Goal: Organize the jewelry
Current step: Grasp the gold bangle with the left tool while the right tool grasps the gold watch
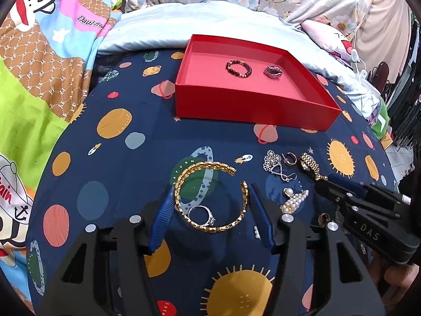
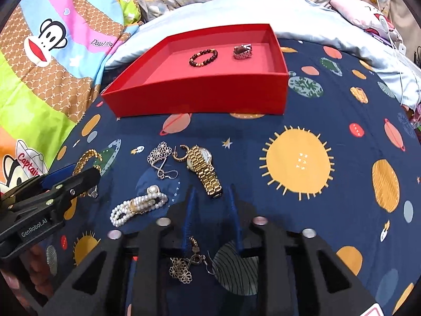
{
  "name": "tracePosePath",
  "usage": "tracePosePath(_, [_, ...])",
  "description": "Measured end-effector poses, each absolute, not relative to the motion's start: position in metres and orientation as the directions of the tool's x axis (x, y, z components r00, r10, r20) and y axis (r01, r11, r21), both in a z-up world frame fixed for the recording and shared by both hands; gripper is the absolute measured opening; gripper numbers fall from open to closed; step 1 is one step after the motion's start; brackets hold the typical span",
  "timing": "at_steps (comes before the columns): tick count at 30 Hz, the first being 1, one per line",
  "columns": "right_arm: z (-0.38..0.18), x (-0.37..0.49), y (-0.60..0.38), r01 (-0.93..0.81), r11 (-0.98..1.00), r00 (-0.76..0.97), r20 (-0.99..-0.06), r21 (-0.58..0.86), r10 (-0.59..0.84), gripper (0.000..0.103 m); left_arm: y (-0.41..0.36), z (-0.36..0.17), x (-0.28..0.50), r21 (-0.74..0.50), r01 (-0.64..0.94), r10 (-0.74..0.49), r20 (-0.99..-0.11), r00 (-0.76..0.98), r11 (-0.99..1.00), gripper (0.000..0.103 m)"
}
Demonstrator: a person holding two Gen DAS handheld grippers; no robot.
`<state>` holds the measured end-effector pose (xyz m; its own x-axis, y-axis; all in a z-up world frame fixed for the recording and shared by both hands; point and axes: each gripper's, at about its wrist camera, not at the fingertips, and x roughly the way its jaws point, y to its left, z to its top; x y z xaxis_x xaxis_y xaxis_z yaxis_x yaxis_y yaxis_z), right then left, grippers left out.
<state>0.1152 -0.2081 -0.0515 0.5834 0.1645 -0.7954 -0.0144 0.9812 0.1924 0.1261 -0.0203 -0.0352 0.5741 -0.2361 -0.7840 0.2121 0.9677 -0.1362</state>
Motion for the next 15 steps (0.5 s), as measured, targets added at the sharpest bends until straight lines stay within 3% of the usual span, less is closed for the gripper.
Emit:
tracePosePath(1, [-0.05,0.117,-0.208,-0.011,0.983,0.588,-0.794,0.184,0.155,0.039,-0.021,-0.035,0.126,-0.134,0.214,-0.236,-0.784,0.575,0.968,0.055])
tracePosePath(11, [-0.053,0.143,-0.198,-0.05,0.984,0.595,-0.786,0.168,0.164,0.039,-0.023,-0.036,0.127,-0.132,0.213,-0.233,-0.786,0.572,0.968,0.055])
tracePosePath(15, [-0.054,0.142,-0.198,-0.051,0.984,0.595,-0.787,0.168,0.165,0.023,-0.023,-0.036,0.127,-0.134,0.217,-0.237,-0.784,0.573,0.967,0.055])
